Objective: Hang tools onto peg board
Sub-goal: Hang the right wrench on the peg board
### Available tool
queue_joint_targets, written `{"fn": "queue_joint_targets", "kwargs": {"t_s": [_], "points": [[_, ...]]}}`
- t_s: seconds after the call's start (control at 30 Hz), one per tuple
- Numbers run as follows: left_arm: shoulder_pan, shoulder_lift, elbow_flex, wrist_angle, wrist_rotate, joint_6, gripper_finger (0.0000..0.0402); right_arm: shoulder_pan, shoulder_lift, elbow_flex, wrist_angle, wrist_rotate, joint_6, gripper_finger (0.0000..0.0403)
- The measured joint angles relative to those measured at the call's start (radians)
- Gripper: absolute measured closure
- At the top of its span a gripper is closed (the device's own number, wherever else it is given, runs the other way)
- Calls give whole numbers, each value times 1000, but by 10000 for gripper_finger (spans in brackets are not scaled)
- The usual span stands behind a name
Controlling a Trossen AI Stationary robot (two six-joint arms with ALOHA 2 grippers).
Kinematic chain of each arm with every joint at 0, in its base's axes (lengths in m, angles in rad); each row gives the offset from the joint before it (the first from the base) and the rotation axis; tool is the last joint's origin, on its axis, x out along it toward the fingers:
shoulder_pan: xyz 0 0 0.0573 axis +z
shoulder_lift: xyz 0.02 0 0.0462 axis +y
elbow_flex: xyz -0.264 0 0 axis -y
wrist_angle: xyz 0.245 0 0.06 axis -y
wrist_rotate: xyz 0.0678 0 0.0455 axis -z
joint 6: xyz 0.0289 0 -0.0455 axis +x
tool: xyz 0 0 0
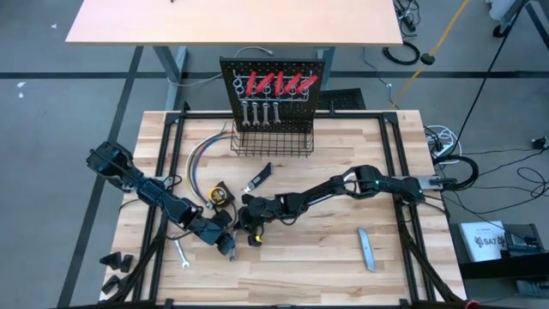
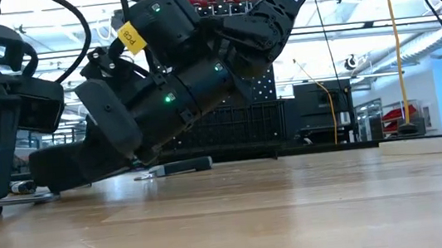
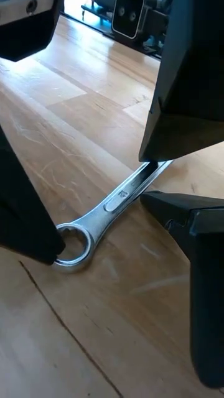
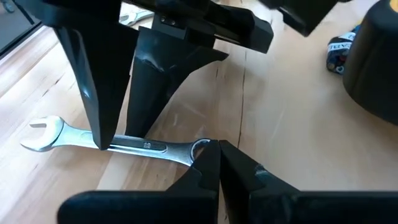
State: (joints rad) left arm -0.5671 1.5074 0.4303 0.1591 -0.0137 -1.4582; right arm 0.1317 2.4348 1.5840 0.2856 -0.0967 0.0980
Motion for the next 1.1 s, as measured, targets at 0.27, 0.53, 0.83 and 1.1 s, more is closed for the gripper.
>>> {"fn": "queue_joint_targets", "kwargs": {"t_s": [0.27, 0.53, 0.83, 1.1], "points": [[0, -1, 0, -19, 30, 0, 301, 0, -3, 1, -37, 11, 77, 403], [0, -4, 0, -35, 49, 6, 301, 16, -6, 1, -104, 0, 131, 403], [-2, -4, 0, -38, 61, 33, 301, 63, -7, 1, -130, 7, 220, 403], [-2, -4, 0, -37, 64, 45, 301, 70, -8, 2, -165, -14, 304, 403]]}}
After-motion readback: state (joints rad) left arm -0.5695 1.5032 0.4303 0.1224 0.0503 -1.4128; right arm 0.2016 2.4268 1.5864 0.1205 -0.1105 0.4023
